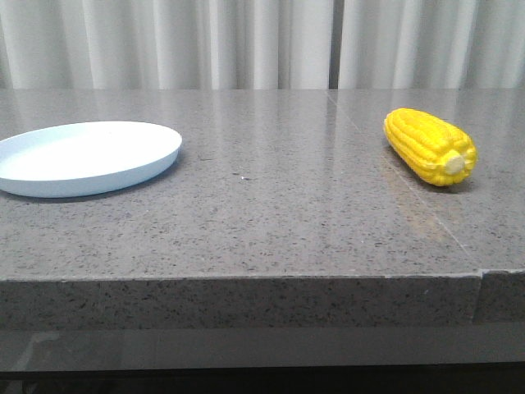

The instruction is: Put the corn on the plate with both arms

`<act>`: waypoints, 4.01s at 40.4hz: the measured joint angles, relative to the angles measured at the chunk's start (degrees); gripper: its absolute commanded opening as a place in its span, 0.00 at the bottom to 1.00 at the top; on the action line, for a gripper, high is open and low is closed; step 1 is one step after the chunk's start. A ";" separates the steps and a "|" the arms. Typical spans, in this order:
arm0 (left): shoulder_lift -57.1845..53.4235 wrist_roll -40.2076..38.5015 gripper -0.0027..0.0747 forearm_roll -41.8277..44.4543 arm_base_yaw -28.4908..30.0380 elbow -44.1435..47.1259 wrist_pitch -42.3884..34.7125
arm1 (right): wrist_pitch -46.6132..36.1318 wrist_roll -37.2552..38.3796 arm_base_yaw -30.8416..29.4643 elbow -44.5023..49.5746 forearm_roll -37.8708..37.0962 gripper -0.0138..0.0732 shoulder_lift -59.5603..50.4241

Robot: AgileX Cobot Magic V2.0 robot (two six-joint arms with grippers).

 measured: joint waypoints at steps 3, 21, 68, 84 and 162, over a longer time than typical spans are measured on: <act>0.00 0.00 0.01 0.00 0.00 0.00 0.00 | 0.00 0.00 0.00 0.00 0.00 0.08 0.00; 0.00 0.00 0.01 0.00 0.00 0.00 0.00 | 0.00 0.00 0.00 0.00 0.00 0.08 0.00; 3.45 0.00 0.01 -1.41 0.00 -17.22 -1.50 | 4.06 0.93 0.00 -19.08 2.50 0.08 3.56; 19.54 0.18 0.09 1.13 0.00 -26.25 8.83 | 7.57 1.06 0.00 -30.64 2.25 0.18 23.79; 92.90 2.84 0.66 -6.24 -5.58 -66.71 31.55 | 7.66 1.06 0.00 -30.77 2.11 0.90 24.18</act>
